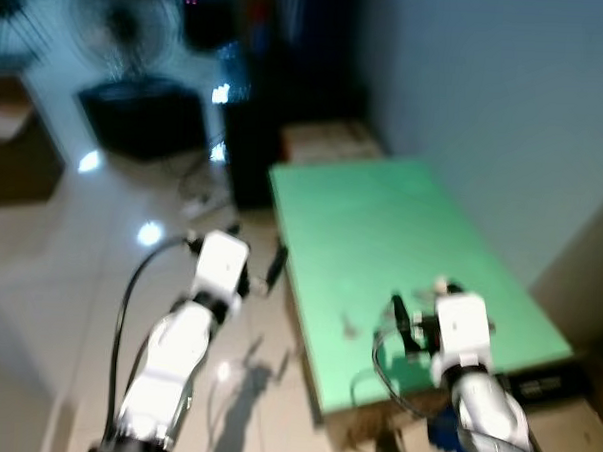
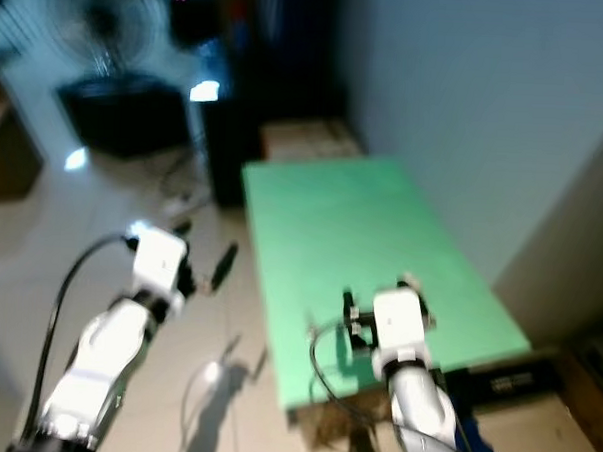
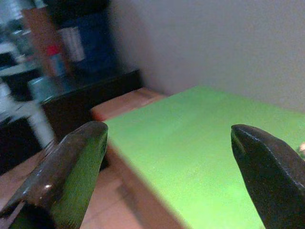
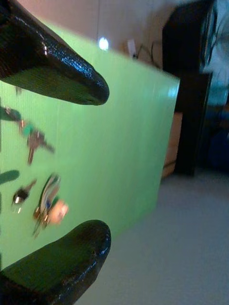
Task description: Hang keys on a hook
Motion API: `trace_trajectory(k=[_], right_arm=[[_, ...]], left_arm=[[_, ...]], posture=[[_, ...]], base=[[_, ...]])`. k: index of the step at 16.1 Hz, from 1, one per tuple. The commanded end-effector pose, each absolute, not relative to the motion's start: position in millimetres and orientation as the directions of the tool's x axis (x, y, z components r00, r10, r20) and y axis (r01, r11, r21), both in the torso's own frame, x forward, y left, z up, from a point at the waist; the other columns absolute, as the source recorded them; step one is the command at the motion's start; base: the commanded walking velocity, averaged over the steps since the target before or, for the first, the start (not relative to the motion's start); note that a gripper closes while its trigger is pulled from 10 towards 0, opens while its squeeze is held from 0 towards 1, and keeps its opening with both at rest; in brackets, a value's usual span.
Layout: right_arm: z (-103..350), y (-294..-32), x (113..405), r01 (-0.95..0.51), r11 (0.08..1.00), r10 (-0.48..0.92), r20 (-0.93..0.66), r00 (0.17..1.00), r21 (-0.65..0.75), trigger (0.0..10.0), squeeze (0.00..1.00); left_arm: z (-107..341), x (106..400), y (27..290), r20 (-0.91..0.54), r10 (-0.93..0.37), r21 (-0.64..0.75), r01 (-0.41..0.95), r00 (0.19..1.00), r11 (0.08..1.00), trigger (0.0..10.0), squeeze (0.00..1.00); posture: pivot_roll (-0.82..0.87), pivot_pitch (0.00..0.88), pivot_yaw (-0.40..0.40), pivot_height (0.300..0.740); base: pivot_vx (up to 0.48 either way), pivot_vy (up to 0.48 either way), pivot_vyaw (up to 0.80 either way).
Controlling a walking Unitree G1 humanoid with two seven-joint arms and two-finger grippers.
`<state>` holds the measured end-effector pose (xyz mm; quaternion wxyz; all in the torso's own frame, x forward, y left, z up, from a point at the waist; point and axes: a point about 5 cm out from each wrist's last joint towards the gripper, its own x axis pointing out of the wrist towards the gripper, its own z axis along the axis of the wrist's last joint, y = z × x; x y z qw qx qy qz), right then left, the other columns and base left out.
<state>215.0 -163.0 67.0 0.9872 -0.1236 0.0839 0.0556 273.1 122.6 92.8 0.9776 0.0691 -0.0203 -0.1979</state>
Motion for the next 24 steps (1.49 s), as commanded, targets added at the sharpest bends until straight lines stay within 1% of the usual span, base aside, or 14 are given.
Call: trace_trajectory(k=[1,2,4,8,11,14,16,18,20,21,23,24], right_arm=[[64.2,-170.7,214.7,-0.116,0.959,0.063,-0.203,0.977,-0.26,10.0,0.0],[58.6,-173.3,212.6,-0.113,0.956,0.048,-0.236,0.971,-0.271,10.0,0.0],[55.1,-172.5,212.1,-0.123,0.959,0.053,-0.264,0.963,-0.256,10.0,0.0],[47.9,-170.3,206.6,-0.131,0.961,0.049,-0.316,0.947,-0.243,10.0,0.0],[47.4,-171.9,206.4,-0.103,0.965,0.021,-0.319,0.948,-0.242,10.0,0.0],[48.5,-171.3,208.6,-0.102,0.971,0.031,-0.308,0.951,-0.218,10.0,0.0],[51.6,-167.8,211.5,-0.111,0.974,0.051,-0.291,0.955,-0.196,10.0,0.0],[53.9,-167.2,214.9,-0.133,0.961,0.063,-0.275,0.959,-0.244,10.0,0.0],[54.5,-168.6,217.9,-0.136,0.958,0.064,-0.273,0.96,-0.253,10.0,0.0],[54.8,-168.7,219.9,-0.141,0.956,0.068,-0.273,0.96,-0.257,10.0,0.0],[52.0,-167.3,222.4,-0.159,0.953,0.081,-0.29,0.954,-0.257,10.0,0.0],[51.8,-167.0,223.0,-0.162,0.951,0.082,-0.293,0.953,-0.263,10.0,0.0]], left_arm=[[94.7,273.0,115.8,0.018,-0.417,0.151,0.409,0.909,0.9,10.0,0.0],[91.5,270.4,115.4,0.004,-0.425,0.141,0.421,0.905,0.896,10.0,0.0],[84.8,267.7,115.3,-0.036,-0.446,0.166,0.445,0.894,0.88,10.0,0.0],[84.5,262.8,115.0,-0.027,-0.483,0.184,0.479,0.875,0.858,10.0,0.0],[85.8,263.1,114.9,-0.028,-0.485,0.182,0.482,0.874,0.857,10.0,0.0],[90.1,264.6,113.6,-0.006,-0.491,0.198,0.483,0.871,0.853,10.0,0.0],[91.0,266.2,115.8,0.0,-0.472,0.194,0.463,0.882,0.865,10.0,0.0],[89.7,266.2,115.0,-0.001,-0.468,0.191,0.46,0.884,0.867,10.0,0.0],[89.2,266.2,114.1,0.001,-0.462,0.189,0.454,0.887,0.871,10.0,0.0],[88.8,266.9,115.0,-0.003,-0.448,0.199,0.44,0.894,0.876,10.0,0.0],[87.3,273.4,120.9,-0.017,-0.37,0.183,0.367,0.929,0.912,10.0,0.0],[88.1,275.3,121.9,-0.017,-0.358,0.185,0.355,0.934,0.916,10.0,0.0]], posture=[[-0.15,0.0,0.034,0.74],[-0.15,0.0,0.036,0.74],[-0.15,0.0,0.035,0.74],[-0.14,0.0,0.032,0.74],[-0.14,0.0,0.041,0.74],[-0.15,0.0,0.044,0.74],[-0.15,0.0,0.044,0.74],[-0.15,0.0,0.032,0.74],[-0.15,0.0,0.031,0.74],[-0.15,0.0,0.03,0.74],[-0.15,0.0,0.032,0.74],[-0.15,0.0,0.035,0.74]], base=[[0.45,0.0,0.0],[0.0,0.0,0.0],[0.0,0.0,0.0],[0.0,0.0,0.0],[0.0,0.0,0.0],[0.0,-0.341,0.0],[0.0,-0.354,0.0],[0.0,-0.362,0.0],[0.0,-0.362,0.8],[0.0,-0.356,0.8],[0.0,0.0,0.0],[0.0,0.0,0.0]])
